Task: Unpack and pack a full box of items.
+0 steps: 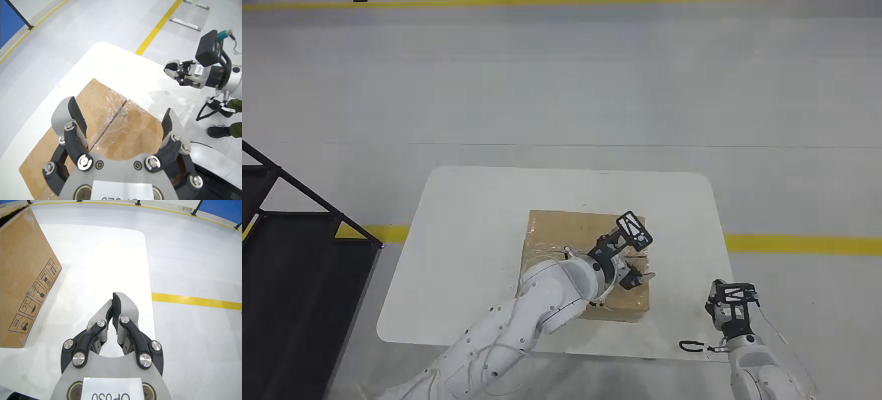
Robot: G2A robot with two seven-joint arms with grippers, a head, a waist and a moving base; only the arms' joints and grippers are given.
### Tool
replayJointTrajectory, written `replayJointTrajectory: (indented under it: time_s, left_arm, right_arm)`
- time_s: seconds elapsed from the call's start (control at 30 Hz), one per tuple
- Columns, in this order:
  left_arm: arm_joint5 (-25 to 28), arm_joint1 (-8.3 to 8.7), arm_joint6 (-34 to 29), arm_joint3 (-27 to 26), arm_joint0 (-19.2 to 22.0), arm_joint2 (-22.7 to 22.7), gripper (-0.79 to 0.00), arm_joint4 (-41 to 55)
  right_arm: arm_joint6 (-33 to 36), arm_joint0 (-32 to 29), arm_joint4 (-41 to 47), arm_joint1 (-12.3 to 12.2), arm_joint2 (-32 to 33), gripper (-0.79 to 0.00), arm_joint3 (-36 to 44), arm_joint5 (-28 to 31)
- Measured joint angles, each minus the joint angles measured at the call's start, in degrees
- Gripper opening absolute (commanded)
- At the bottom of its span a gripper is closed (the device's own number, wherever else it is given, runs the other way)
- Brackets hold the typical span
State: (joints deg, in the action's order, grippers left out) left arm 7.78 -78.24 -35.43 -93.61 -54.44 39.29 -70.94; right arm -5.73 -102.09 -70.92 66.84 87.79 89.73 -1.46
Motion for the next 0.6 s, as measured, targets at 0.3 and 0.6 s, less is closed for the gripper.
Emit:
replayJointTrajectory:
  time_s: [0.3, 0.6]
  left_arm:
    - [0.52, -0.15, -0.14, 0.80, -0.62, -0.93, -0.114, -1.58]
    - [-3.45, -2.81, -6.21, 5.03, 2.34, -6.39, -0.058, -7.83]
  right_arm:
    - [-0.34, 0.11, 0.30, 0.37, -0.46, -0.785, -0.79, -0.03]
    - [-0.38, 0.11, -0.14, 0.59, -0.42, -0.785, -0.51, 0.17]
